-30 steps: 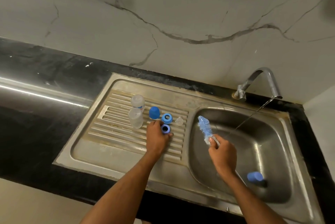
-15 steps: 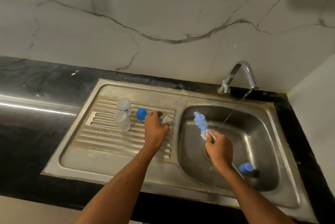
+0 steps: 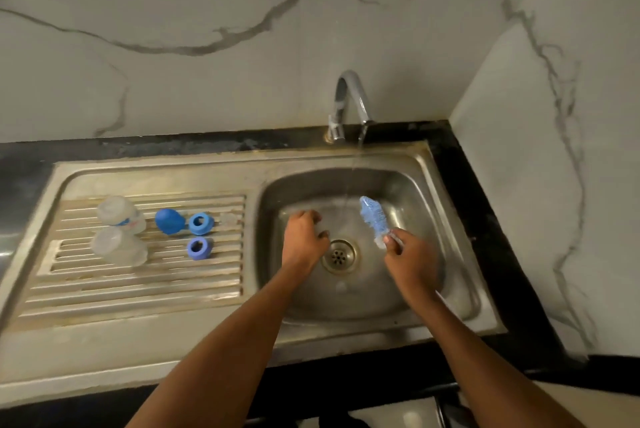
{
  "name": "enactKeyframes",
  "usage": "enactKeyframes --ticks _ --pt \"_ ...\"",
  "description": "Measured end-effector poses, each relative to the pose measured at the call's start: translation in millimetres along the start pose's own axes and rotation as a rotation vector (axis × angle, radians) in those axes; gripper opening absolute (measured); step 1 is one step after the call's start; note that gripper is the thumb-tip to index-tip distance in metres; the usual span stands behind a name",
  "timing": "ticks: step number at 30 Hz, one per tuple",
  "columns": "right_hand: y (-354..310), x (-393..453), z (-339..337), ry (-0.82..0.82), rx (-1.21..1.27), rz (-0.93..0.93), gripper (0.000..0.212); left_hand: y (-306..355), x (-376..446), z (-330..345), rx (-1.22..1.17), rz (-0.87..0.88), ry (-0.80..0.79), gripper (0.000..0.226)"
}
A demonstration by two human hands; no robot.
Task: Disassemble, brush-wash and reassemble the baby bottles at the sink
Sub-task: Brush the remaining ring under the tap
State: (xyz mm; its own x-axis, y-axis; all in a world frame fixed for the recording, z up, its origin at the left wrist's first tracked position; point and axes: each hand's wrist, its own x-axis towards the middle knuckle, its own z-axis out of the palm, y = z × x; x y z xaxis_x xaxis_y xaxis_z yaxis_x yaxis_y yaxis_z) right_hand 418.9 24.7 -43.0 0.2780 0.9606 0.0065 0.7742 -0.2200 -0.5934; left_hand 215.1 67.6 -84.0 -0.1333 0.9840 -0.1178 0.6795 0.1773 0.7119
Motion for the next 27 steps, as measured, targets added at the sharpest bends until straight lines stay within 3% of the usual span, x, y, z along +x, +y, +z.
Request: enactKeyframes --ticks 11,17,20,27 --pt "41 12 0 -0.022 0.014 0.040 0.015 -10 -5 96 0.281 -0.077 -0.483 0.015" --pt "47 18 5 -0.047 -0.017 0.051 0.014 -22 0 119 0.399 -0.121 -0.664 0.040" --pt "48 22 9 -0.075 0.004 0.050 0.015 -25 0 128 0.449 -0.109 -0.689 0.036" --pt "49 36 11 -0.104 -0.004 0.031 0.016 -17 15 132 0.347 -0.068 -0.548 0.015"
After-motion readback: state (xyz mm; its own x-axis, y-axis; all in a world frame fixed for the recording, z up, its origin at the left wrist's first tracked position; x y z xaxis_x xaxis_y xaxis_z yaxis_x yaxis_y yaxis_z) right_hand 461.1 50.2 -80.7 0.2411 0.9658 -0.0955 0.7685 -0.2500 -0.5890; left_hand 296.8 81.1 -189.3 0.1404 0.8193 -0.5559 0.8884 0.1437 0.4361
